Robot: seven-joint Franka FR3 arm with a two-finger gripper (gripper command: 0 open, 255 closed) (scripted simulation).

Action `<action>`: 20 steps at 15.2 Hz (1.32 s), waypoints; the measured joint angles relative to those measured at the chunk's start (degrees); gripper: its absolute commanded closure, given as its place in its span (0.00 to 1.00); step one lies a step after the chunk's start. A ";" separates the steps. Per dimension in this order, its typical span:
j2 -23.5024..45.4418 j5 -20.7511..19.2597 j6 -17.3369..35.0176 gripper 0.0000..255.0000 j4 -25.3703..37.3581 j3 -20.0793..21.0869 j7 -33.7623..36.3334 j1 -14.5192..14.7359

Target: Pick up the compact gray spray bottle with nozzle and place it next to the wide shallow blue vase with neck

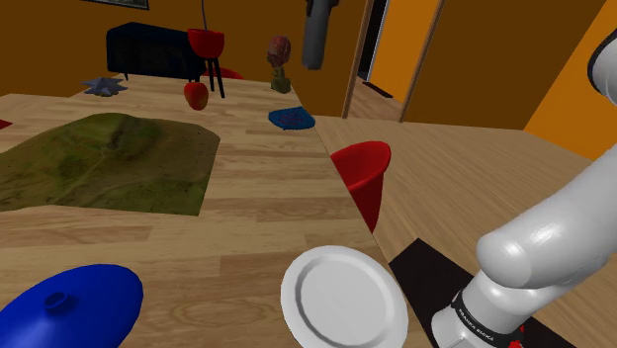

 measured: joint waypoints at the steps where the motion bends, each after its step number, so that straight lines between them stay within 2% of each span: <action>1: -1.39 0.91 0.69 1.00 -1.92 0.05 0.94 0.44; 7: -8.98 5.64 3.06 1.00 -10.93 0.09 5.58 3.56; 14: -13.32 7.98 3.05 1.00 -15.90 4.96 13.36 6.46; 20: -14.29 8.81 1.90 1.00 -16.63 12.51 20.99 6.68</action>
